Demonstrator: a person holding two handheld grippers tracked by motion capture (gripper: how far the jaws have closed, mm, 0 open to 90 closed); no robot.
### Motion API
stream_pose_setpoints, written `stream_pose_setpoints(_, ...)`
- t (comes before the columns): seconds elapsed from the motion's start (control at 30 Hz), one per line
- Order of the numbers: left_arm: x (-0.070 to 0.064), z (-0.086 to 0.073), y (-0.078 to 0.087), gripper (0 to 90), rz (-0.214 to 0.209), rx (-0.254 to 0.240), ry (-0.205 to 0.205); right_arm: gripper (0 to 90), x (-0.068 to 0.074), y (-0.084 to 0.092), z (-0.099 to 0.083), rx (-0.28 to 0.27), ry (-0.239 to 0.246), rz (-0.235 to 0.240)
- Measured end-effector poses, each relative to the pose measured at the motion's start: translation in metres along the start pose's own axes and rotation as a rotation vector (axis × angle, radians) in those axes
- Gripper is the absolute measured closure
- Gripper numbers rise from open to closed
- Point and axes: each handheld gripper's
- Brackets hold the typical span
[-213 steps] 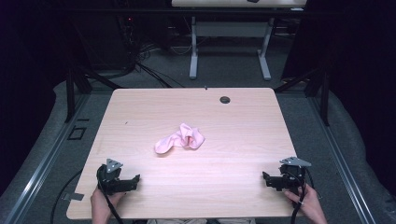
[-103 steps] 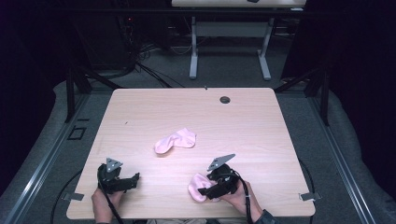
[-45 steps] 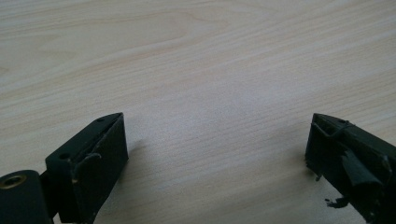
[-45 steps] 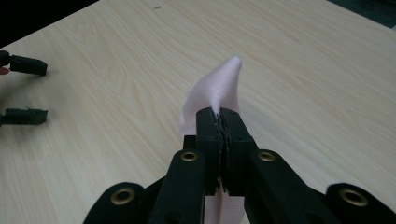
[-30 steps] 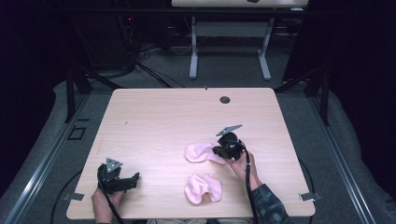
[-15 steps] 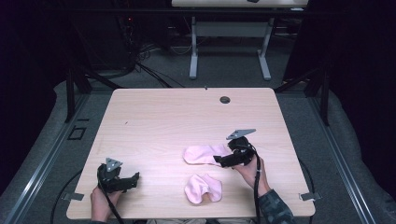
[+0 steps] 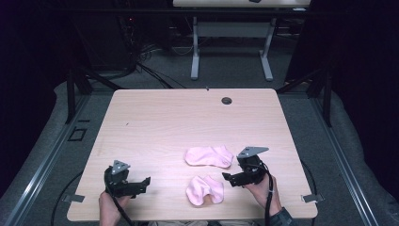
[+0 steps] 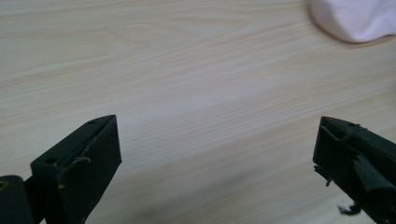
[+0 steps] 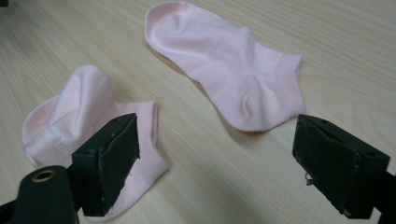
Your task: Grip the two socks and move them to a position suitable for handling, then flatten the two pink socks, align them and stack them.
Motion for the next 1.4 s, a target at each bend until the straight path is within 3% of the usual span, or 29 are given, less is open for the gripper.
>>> stream_pose_setpoints(0.1,-0.02,0.004,0.003,2.9,-0.054,0.008,-0.031,17.0,0.006,-0.001,-0.005,0.008,0.003,0.002)
stream_pose_setpoints(0.3,-0.065,0.006,0.006,10.5,-0.181,0.022,-0.05,26.3,0.015,-0.008,-0.009,0.033,0.019,0.003)
stream_pose_setpoints(0.33,-0.065,0.006,0.006,12.6,-0.181,0.022,-0.05,27.0,0.016,-0.01,-0.01,0.038,0.017,0.008)
stream_pose_setpoints(0.37,-0.081,0.006,0.008,14.1,-0.209,0.033,-0.076,28.8,0.017,-0.012,-0.01,0.038,0.019,0.005)
stream_pose_setpoints(0.53,-0.108,0.008,0.009,24.7,-0.258,0.049,-0.113,34.3,0.023,-0.022,-0.012,0.062,0.034,0.019)
stream_pose_setpoints(0.6,-0.114,0.007,0.008,29.0,-0.249,0.059,-0.132,37.5,0.025,-0.027,-0.012,0.077,0.04,0.022)
stream_pose_setpoints(0.67,-0.117,0.007,0.007,33.4,-0.256,0.07,-0.127,39.2,0.026,-0.029,-0.012,0.082,0.041,0.026)
stream_pose_setpoints(0.7,-0.121,0.006,0.005,35.6,-0.246,0.075,-0.151,42.1,0.028,-0.034,-0.013,0.092,0.046,0.038)
stream_pose_setpoints(0.87,-0.13,0.006,0.002,41.7,-0.239,0.083,-0.187,48.9,0.03,-0.043,-0.016,0.13,0.062,0.034)
stream_pose_setpoints(0.93,-0.133,0.006,0.0,45.3,-0.248,0.096,-0.219,51.5,0.031,-0.045,-0.017,0.137,0.065,0.033)
stream_pose_setpoints(1.0,-0.135,0.006,-0.001,47.4,-0.233,0.101,-0.227,52.5,0.031,-0.046,-0.017,0.137,0.072,0.034)
stream_pose_setpoints(1.07,-0.139,0.005,-0.004,52.1,-0.209,0.111,-0.264,55.9,0.033,-0.048,-0.019,0.157,0.085,0.028)
stream_pose_setpoints(1.13,-0.141,0.004,-0.005,54.8,-0.205,0.116,-0.271,57.0,0.033,-0.049,-0.02,0.15,0.087,0.03)
stream_pose_setpoints(1.2,-0.143,0.002,-0.007,61.5,-0.179,0.122,-0.307,60.0,0.034,-0.048,-0.02,0.155,0.083,0.035)
stream_pose_setpoints(1.4,-0.145,0.001,-0.008,74.6,-0.166,0.119,-0.324,69.0,0.034,-0.048,-0.022,0.146,0.097,0.048)
Point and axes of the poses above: each handheld gripper's, and its own axes: y roughly backward along the jaws, z roughly out of its top, x roughly to its left, and after that the axes turned 12 degrees about z, right-handed
